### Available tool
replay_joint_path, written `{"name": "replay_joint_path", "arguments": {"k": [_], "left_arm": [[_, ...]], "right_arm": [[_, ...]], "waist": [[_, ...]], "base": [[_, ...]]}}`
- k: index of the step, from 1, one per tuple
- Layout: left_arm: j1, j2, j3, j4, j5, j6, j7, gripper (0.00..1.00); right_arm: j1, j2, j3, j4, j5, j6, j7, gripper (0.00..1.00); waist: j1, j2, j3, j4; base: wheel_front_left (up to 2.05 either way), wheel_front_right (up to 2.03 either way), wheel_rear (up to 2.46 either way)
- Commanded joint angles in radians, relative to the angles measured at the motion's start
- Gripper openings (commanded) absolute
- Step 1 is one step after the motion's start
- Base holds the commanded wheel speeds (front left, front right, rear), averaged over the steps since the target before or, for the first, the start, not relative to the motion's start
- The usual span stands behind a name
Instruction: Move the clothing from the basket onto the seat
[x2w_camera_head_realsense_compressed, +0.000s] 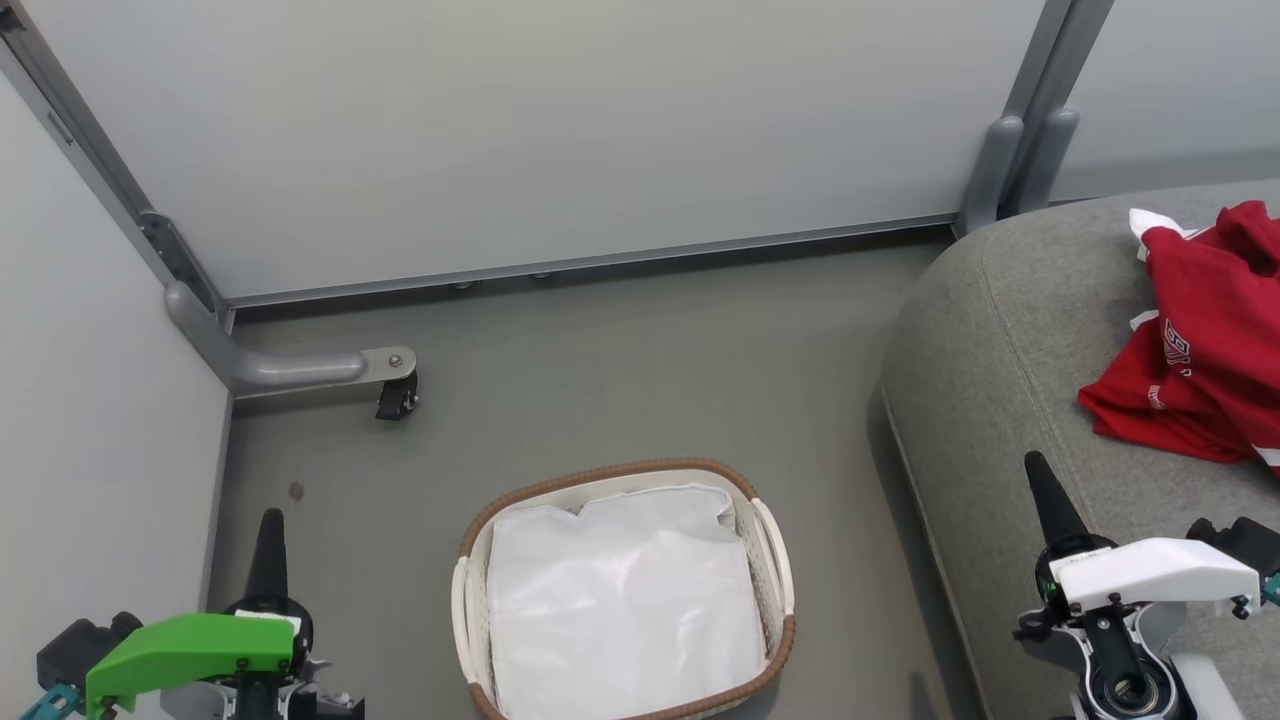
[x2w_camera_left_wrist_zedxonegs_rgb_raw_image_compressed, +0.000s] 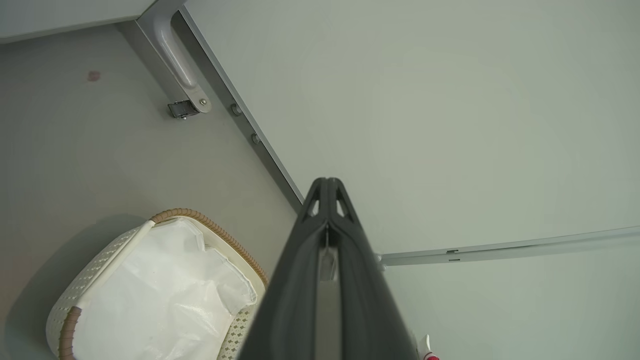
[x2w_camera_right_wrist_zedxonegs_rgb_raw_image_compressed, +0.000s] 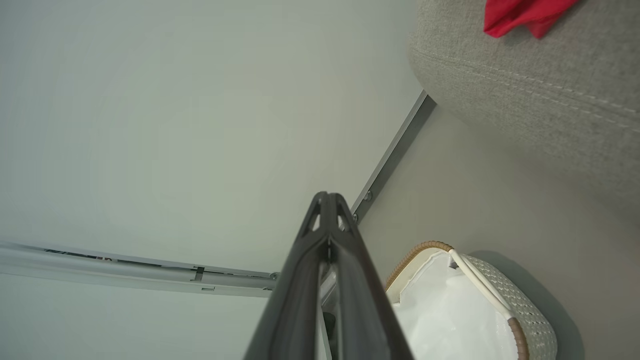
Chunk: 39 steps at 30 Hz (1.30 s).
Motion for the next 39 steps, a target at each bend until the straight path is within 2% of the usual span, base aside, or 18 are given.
{"name": "replay_joint_path", "arguments": {"k": [1, 39], "left_arm": [[-0.023, 0.008, 0.005, -0.014, -0.025, -0.006, 0.008, 0.0], [-0.034, 0.01, 0.016, -0.062, -0.313, -0.008, 0.09, 0.0]], "right_arm": [[0.008, -0.006, -0.005, -0.013, 0.029, -0.001, 0.007, 0.0], [0.026, -0.008, -0.037, -0.053, 0.342, -0.001, 0.088, 0.0]], "waist": [[0.0, -0.0001, -0.001, 0.0], [0.0, -0.0001, -0.034, -0.006]], "base": [[0.0, 0.0, 0.0], [0.0, 0.0, 0.0]]}}
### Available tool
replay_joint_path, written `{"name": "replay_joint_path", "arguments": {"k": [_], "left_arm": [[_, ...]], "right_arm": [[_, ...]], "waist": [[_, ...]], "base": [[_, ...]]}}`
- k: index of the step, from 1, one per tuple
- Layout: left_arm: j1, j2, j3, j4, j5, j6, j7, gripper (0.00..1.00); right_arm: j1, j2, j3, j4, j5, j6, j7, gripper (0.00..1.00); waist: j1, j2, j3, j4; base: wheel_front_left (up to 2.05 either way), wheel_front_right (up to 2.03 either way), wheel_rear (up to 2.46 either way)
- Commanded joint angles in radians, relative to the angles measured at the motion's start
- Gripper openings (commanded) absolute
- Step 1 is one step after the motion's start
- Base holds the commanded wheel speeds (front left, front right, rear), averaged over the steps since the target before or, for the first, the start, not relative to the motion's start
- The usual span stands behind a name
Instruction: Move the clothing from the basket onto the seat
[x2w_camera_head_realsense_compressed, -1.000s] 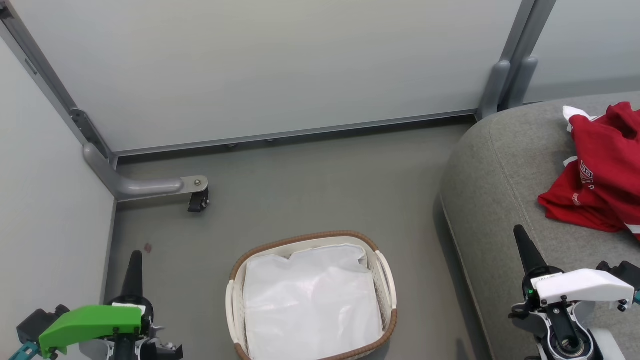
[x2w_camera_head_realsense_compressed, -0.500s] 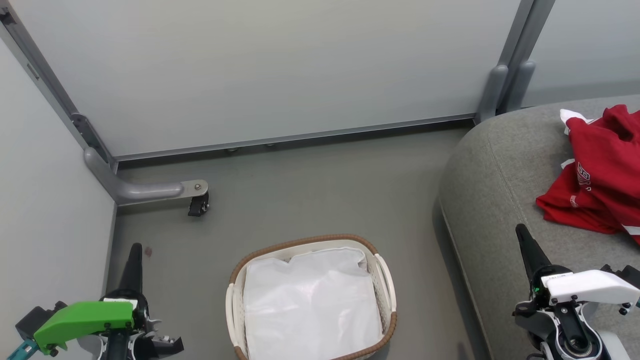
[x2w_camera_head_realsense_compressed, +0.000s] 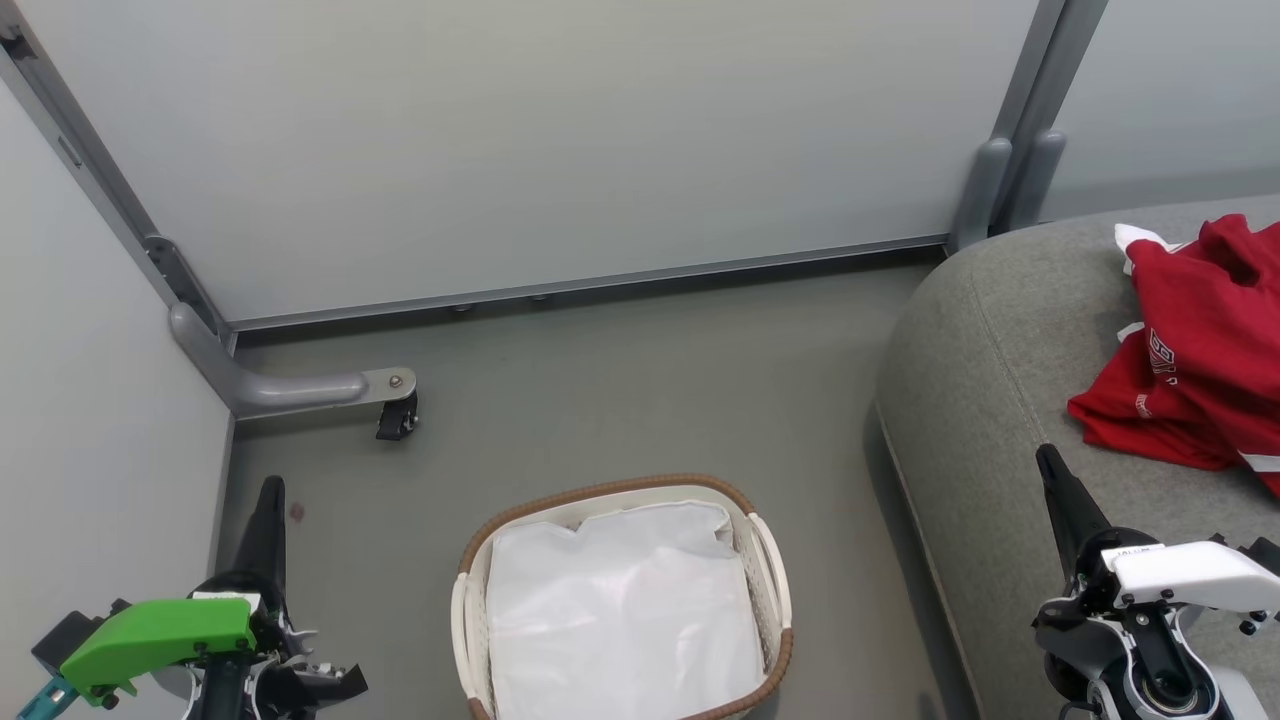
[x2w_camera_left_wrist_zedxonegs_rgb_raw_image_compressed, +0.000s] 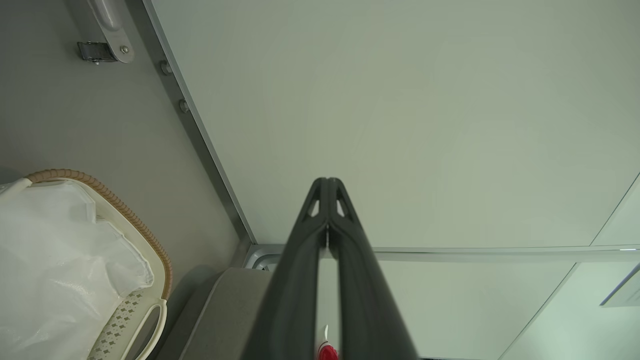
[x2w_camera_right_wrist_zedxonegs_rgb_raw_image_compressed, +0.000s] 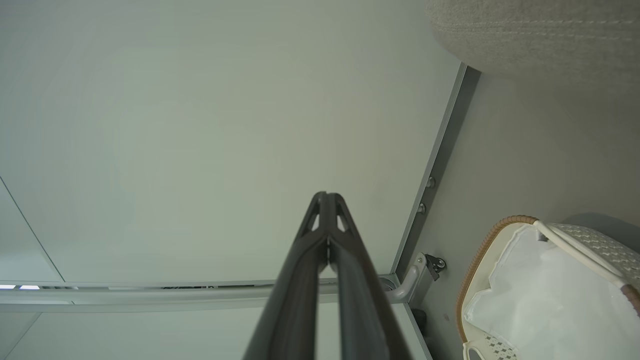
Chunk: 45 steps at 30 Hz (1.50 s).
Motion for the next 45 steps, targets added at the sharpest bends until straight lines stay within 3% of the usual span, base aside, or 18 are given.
{"name": "replay_joint_path", "arguments": {"k": [1, 10, 45], "left_arm": [[-0.017, 0.007, 0.005, -0.008, -0.017, -0.005, 0.007, 0.0], [-0.019, 0.007, 0.006, -0.017, -0.075, -0.006, 0.023, 0.0], [-0.016, 0.007, 0.006, -0.015, -0.071, -0.005, 0.022, 0.0]], "right_arm": [[0.011, -0.006, -0.004, -0.008, 0.02, 0.0, 0.006, 0.0], [0.015, -0.006, -0.01, -0.015, 0.081, 0.0, 0.021, 0.0], [0.015, -0.006, -0.01, -0.014, 0.077, 0.0, 0.021, 0.0]], "waist": [[0.0, 0.0, -0.001, 0.0], [0.0, 0.0, -0.009, -0.002], [0.0, 0.0, -0.009, -0.002]], "base": [[0.0, 0.0, 0.0], [0.0, 0.0, 0.0], [0.0, 0.0, 0.0]]}}
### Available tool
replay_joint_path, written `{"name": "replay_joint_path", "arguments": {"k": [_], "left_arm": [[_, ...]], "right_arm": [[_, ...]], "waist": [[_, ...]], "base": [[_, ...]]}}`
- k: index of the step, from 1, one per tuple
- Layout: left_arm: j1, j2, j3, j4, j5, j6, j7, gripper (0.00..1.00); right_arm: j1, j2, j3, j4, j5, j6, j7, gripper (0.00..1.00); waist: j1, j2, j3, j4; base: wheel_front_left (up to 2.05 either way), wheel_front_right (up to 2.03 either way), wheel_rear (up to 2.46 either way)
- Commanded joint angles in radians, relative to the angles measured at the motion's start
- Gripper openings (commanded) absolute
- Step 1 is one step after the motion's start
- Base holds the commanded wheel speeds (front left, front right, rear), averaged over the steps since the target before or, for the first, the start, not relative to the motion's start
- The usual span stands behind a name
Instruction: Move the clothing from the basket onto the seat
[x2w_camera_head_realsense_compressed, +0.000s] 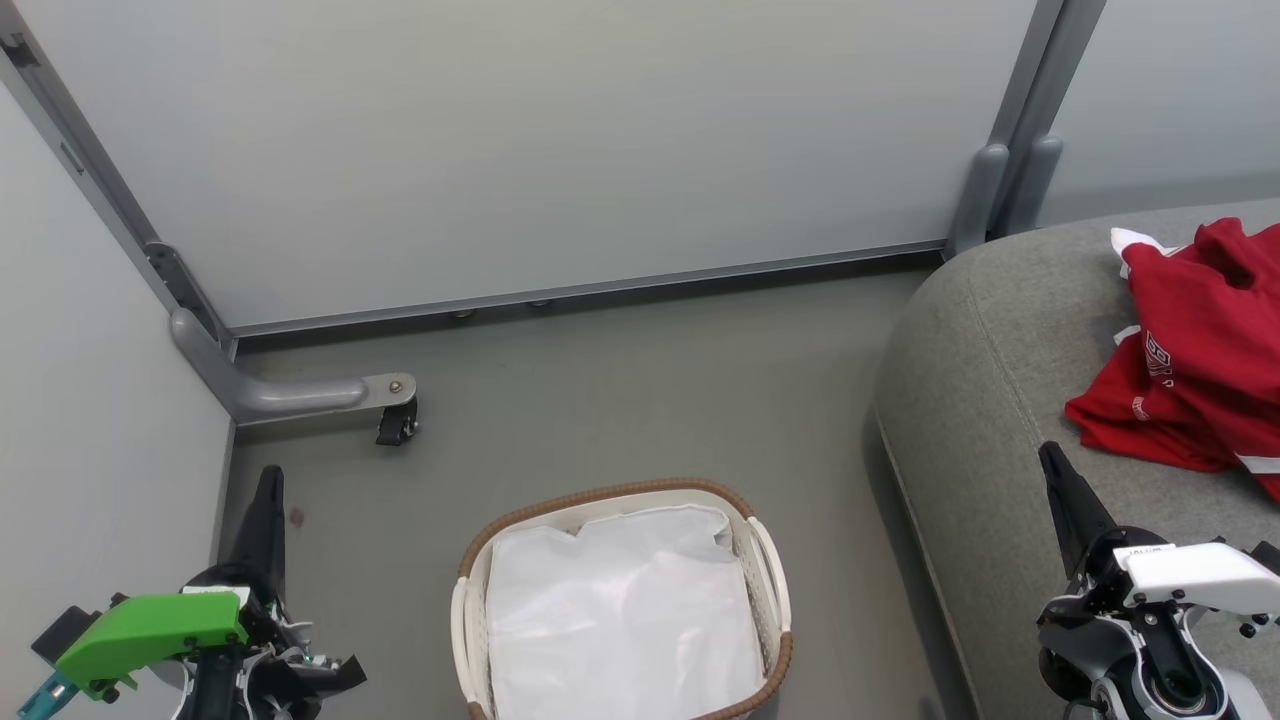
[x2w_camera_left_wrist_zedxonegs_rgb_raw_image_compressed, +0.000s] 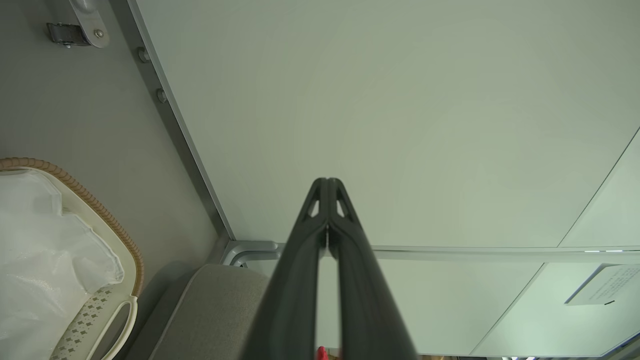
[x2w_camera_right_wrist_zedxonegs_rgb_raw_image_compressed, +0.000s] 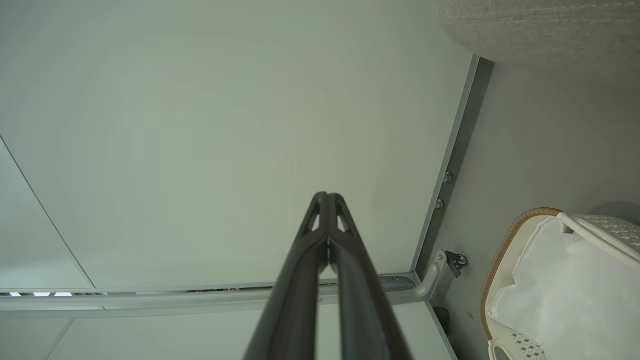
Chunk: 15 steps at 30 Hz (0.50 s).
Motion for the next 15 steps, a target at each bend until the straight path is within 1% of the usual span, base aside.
{"name": "replay_joint_path", "arguments": {"k": [1, 15], "left_arm": [[-0.01, 0.007, 0.003, -0.001, -0.003, -0.004, 0.004, 0.0], [-0.01, 0.007, 0.002, -0.001, -0.003, -0.004, 0.003, 0.0]], "right_arm": [[0.011, -0.006, -0.002, -0.003, 0.003, 0.0, 0.003, 0.0], [0.011, -0.006, -0.002, -0.003, 0.003, 0.0, 0.003, 0.0]], "waist": [[0.0, 0.0, 0.0, 0.0], [0.0, 0.0, 0.0, 0.0]], "base": [[0.0, 0.0, 0.0], [0.0, 0.0, 0.0]]}}
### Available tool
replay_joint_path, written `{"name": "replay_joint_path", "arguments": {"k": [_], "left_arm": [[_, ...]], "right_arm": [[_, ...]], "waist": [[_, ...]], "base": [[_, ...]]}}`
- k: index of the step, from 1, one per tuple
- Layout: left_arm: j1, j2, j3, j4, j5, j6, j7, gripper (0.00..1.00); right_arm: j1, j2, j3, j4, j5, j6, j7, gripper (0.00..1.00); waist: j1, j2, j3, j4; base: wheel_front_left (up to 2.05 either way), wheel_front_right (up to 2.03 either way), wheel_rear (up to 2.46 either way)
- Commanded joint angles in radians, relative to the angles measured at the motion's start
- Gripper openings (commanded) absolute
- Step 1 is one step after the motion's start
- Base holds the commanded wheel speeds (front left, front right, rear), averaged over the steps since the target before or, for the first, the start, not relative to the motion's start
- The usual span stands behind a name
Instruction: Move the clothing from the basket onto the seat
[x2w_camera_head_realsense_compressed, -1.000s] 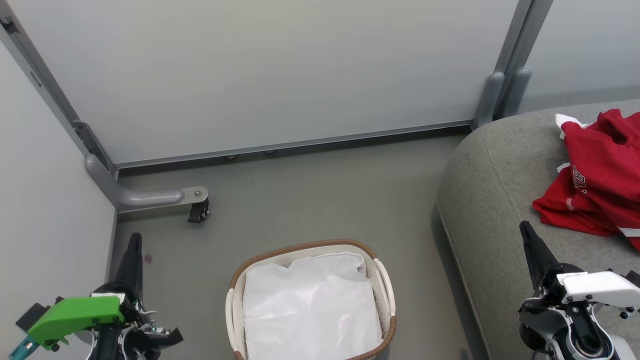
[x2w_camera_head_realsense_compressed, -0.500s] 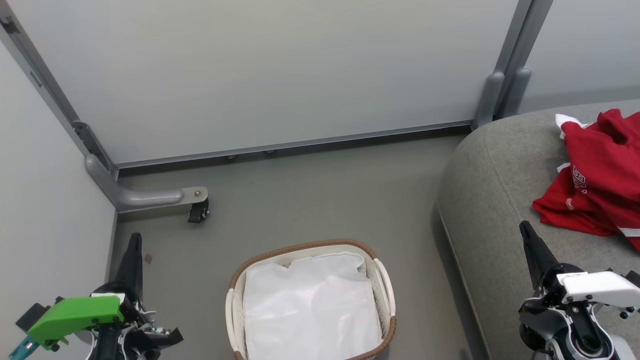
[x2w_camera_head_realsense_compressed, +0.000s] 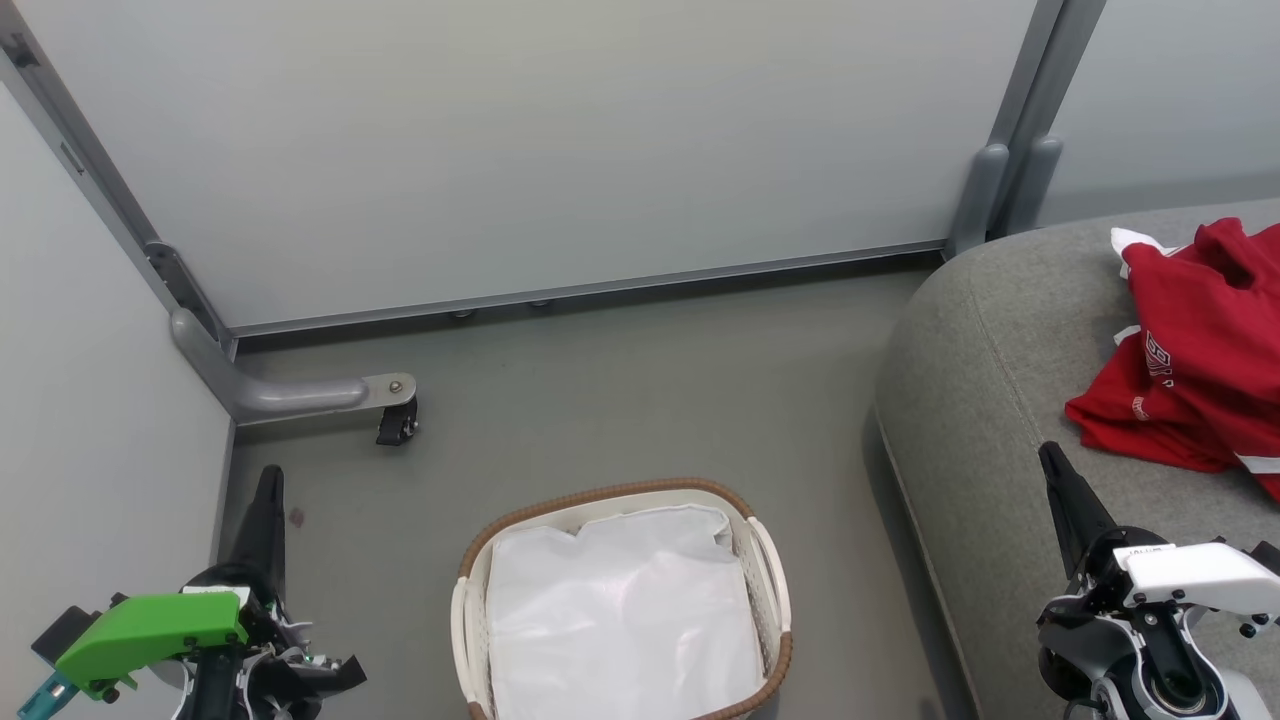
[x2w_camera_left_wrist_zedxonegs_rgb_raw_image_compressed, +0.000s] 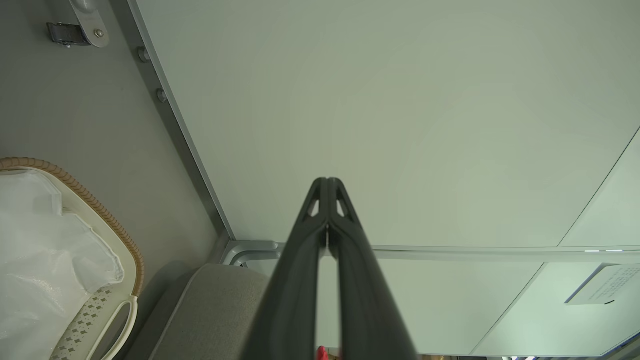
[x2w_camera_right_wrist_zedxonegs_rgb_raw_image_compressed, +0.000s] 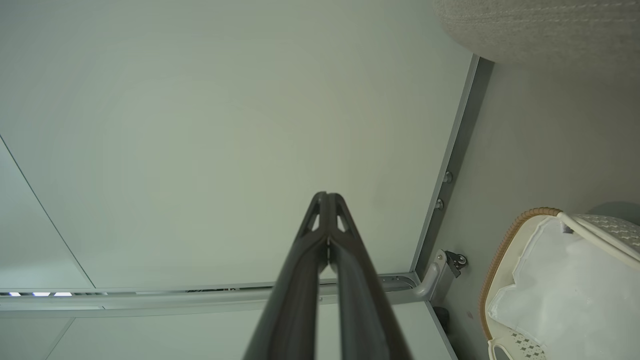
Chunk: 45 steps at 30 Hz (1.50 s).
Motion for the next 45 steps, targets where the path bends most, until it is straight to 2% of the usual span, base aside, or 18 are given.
{"name": "replay_joint_path", "arguments": {"k": [1, 45], "left_arm": [[-0.01, 0.007, 0.002, -0.001, -0.003, -0.004, 0.003, 0.0], [-0.01, 0.007, 0.002, -0.001, -0.003, -0.004, 0.003, 0.0]], "right_arm": [[0.011, -0.006, -0.002, -0.002, 0.003, 0.0, 0.003, 0.0], [0.011, -0.006, -0.002, -0.002, 0.004, 0.0, 0.003, 0.0]], "waist": [[0.0, 0.0, 0.0, 0.0], [0.0, 0.0, 0.0, 0.0]], "base": [[0.0, 0.0, 0.0], [0.0, 0.0, 0.0]]}}
